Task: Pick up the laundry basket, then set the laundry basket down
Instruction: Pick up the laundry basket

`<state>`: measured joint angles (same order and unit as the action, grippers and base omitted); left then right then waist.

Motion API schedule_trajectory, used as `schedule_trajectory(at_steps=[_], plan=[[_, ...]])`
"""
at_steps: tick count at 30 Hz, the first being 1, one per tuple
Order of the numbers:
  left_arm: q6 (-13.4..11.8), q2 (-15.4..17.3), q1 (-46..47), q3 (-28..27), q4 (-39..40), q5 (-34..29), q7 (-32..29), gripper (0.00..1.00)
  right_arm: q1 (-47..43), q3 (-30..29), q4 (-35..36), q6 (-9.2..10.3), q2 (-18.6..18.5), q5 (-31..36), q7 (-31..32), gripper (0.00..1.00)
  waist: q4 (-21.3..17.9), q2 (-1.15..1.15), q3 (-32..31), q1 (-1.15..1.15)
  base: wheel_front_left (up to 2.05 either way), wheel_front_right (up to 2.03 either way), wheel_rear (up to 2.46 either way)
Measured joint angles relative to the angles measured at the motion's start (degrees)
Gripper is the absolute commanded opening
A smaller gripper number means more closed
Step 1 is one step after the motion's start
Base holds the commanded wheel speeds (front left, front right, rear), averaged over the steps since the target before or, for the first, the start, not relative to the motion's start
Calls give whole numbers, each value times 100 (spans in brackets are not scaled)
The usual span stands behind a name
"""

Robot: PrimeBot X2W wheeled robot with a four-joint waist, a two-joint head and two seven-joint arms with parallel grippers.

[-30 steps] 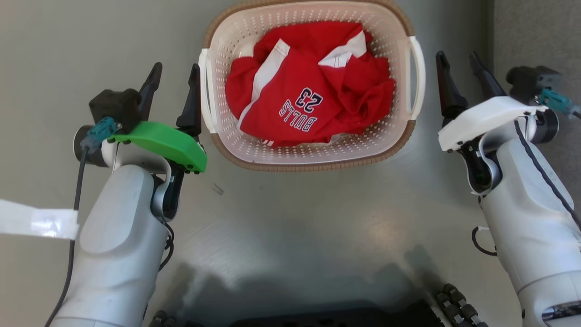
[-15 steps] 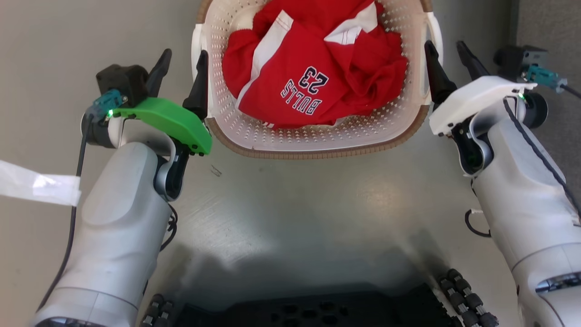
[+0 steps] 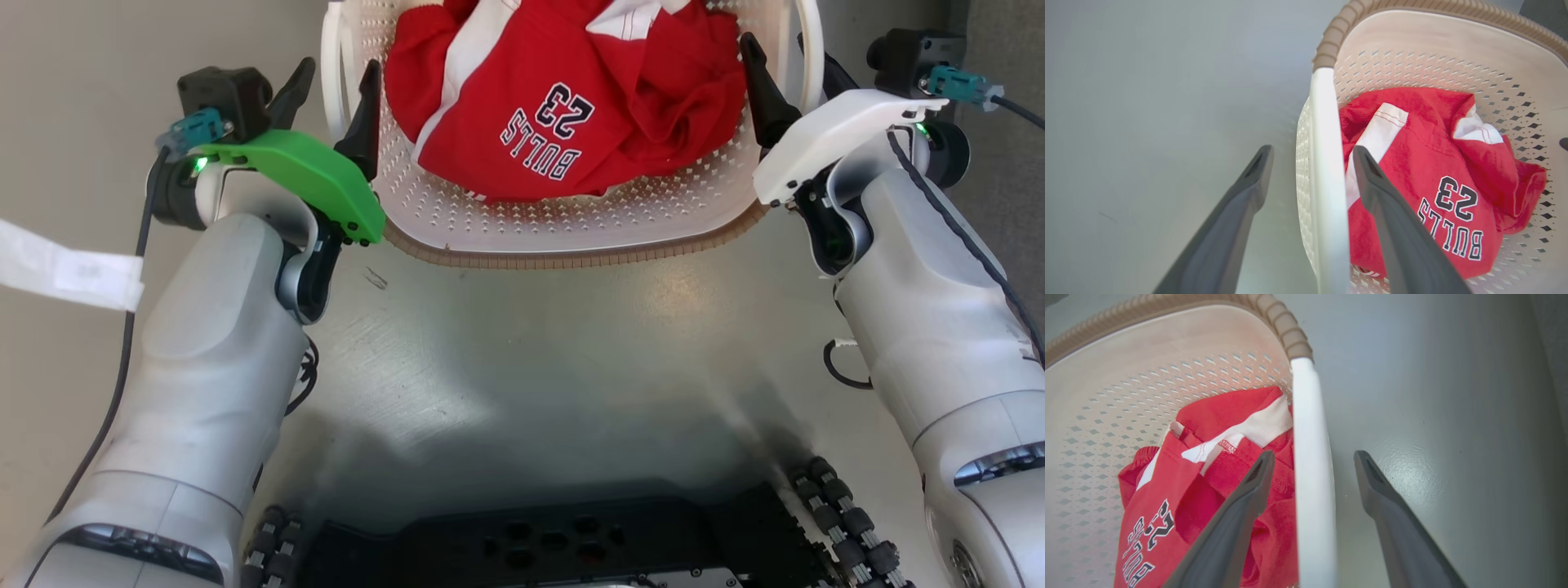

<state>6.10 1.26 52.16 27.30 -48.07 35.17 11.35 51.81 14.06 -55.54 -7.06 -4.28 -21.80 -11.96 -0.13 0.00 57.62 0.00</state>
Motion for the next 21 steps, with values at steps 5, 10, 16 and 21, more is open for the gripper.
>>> schedule_trajectory(at_steps=[5, 10, 16, 21], plan=[[2, -7, 149, 149, -211, 185, -71, 100, 96, 118, -153, 0, 5, -66, 13, 100, -1, 0, 141, 0, 0, 0, 0], [3, -5, 210, 274, -370, 322, -71, 100, 142, 223, -278, 0, 21, -185, 4, 100, 9, 0, 194, 0, 0, 0, 0], [12, -5, 344, 390, -491, 434, -70, 65, 249, 322, -349, -1, 20, -248, -53, 97, 16, 0, 226, 0, 0, 0, 0], [60, -49, 426, 477, -530, 608, -60, 0, 305, 432, -424, -2, 23, -308, -63, 0, 27, 0, 240, 0, 0, 0, 0]])
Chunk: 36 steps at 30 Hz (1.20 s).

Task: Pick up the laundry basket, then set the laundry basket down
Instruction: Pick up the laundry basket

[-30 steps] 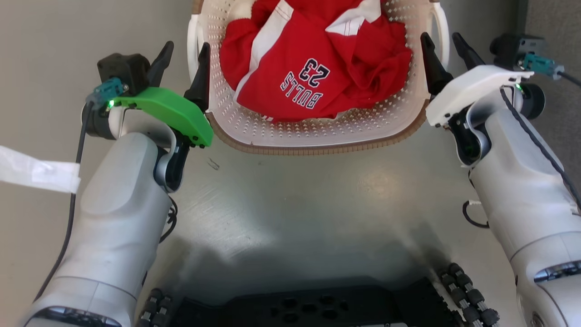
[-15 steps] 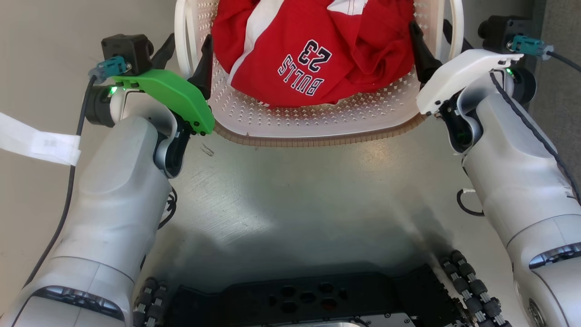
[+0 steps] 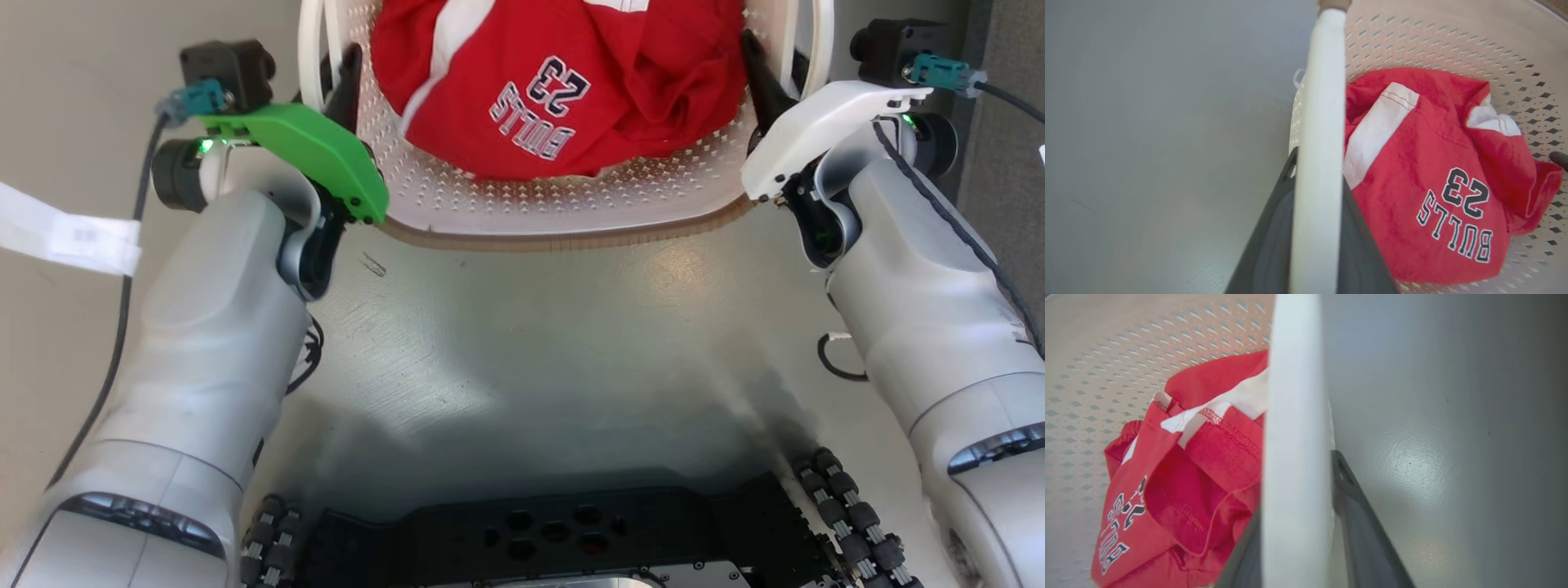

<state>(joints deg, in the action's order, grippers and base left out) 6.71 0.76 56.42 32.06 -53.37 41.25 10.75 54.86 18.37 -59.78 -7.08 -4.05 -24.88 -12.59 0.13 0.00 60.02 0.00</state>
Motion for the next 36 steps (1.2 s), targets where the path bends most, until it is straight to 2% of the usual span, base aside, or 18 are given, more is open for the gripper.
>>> schedule_trajectory(at_steps=[8, 19, 29, 36], plan=[[-23, -5, 94, 167, -227, 145, 89, 0, 16, 172, -111, 9, 63, -119, -100, 0, 8, 0, -73, 0, 0, 0, 0], [-16, -10, 76, 406, -563, 304, 141, 0, -15, 423, -263, 9, 80, -360, -102, 0, -11, 0, -485, 0, 0, 0, 0], [19, -69, -309, 606, -846, 523, 187, 0, -449, 701, -393, 10, 116, -897, -98, 0, -79, 0, -1188, 0, 0, 0, 0], [37, -88, -525, 731, -969, 758, -43, 0, -690, 896, -519, 10, 138, -1110, 88, 0, -104, 0, -1732, 0, 0, 0, 0]])
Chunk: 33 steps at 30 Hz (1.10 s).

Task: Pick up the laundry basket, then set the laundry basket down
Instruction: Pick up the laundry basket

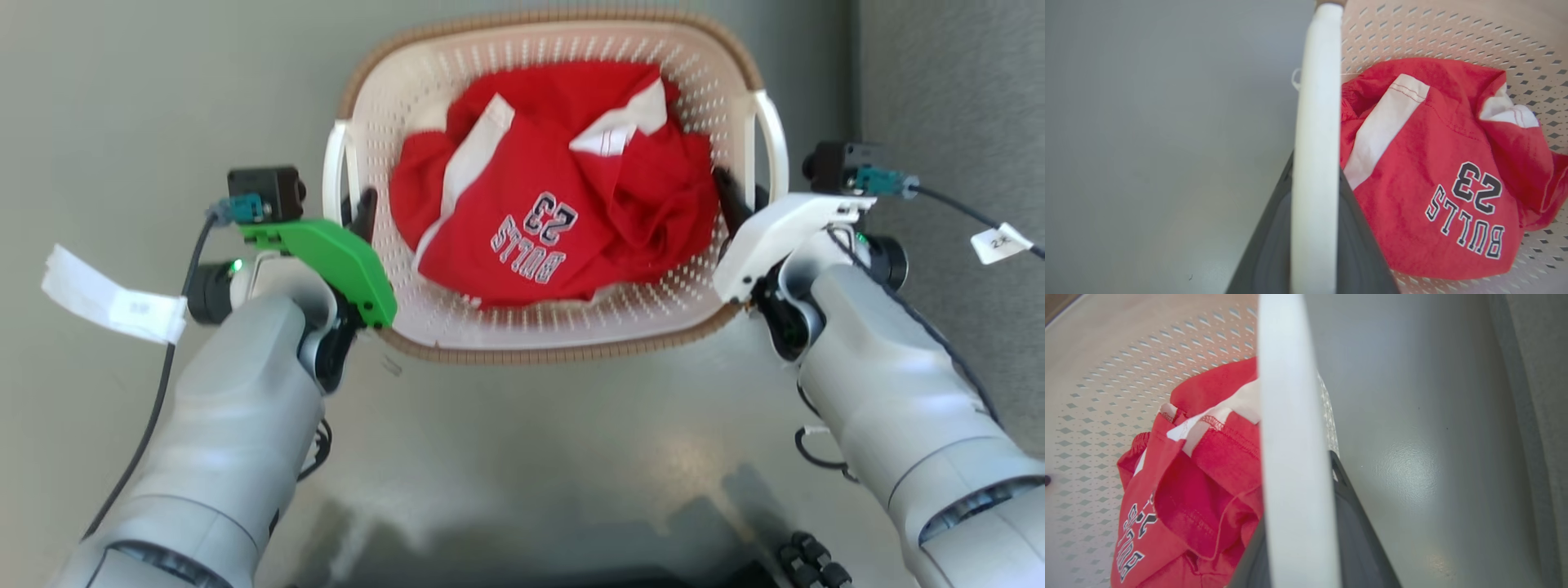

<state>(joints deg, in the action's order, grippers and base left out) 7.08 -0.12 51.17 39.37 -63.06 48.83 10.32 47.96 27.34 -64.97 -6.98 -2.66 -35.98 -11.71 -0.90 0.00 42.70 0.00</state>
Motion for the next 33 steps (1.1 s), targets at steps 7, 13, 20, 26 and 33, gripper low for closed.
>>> schedule_trajectory(at_steps=[7, 13, 20, 26, 33], plan=[[1, -15, -305, 100, -124, 167, -126, 0, -228, 291, -41, 4, 8, -198, 318, 0, -4, 0, -563, 0, 0, 0, 0], [5, -30, -617, 148, -225, 358, -221, 0, -510, 465, -33, 10, 13, -410, 527, 0, -5, 0, -1056, 0, 0, 0, 0], [23, -42, -1037, 268, -308, 456, -343, 0, -887, 658, -63, 13, 34, -619, 757, 0, -8, 0, -1631, 0, 0, 0, 0], [23, -43, -1361, 344, -327, 630, -472, 0, -1184, 865, -52, 53, 36, -732, 907, 0, -11, 0, -2129, 0, 0, 0, 0], [23, -45, -1757, 453, -341, 748, -611, 0, -1597, 1090, -26, 55, 37, -953, 1088, 0, -31, 0, -2707, 0, 0, 0, 0]])
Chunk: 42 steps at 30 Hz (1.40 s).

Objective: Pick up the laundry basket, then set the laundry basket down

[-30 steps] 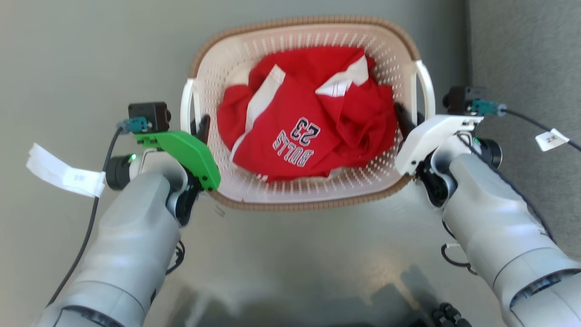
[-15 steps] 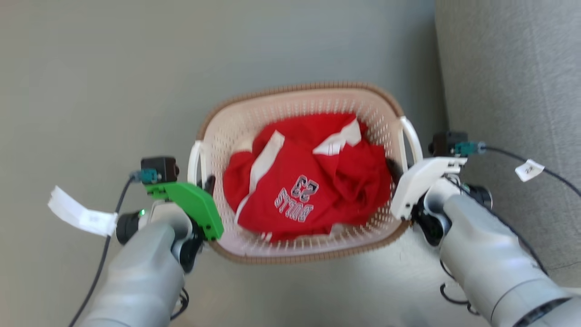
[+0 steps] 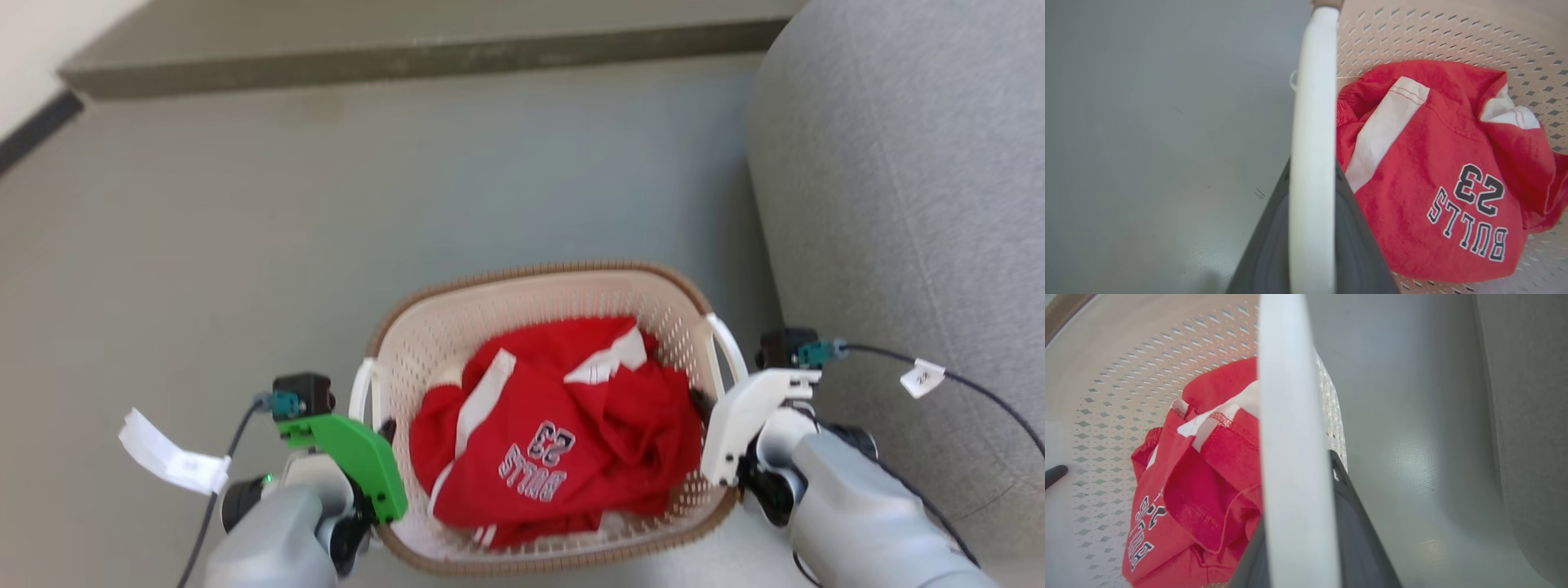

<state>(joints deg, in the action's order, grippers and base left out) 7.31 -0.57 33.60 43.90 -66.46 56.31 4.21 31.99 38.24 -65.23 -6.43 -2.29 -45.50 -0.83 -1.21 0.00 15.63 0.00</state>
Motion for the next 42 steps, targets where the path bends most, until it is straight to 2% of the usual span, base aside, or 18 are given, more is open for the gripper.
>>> schedule_trajectory(at_steps=[18, 42], plan=[[-1, 1, -558, 243, 13, 293, -172, 0, -535, 320, -2, 49, -7, -299, 320, 0, -103, 0, -1196, 0, 0, 0, 0], [-136, 18, -560, 435, 91, 453, -265, 0, -546, 510, -23, 51, -44, -510, 399, 0, -124, 0, -1200, 0, 0, 0, 0]])
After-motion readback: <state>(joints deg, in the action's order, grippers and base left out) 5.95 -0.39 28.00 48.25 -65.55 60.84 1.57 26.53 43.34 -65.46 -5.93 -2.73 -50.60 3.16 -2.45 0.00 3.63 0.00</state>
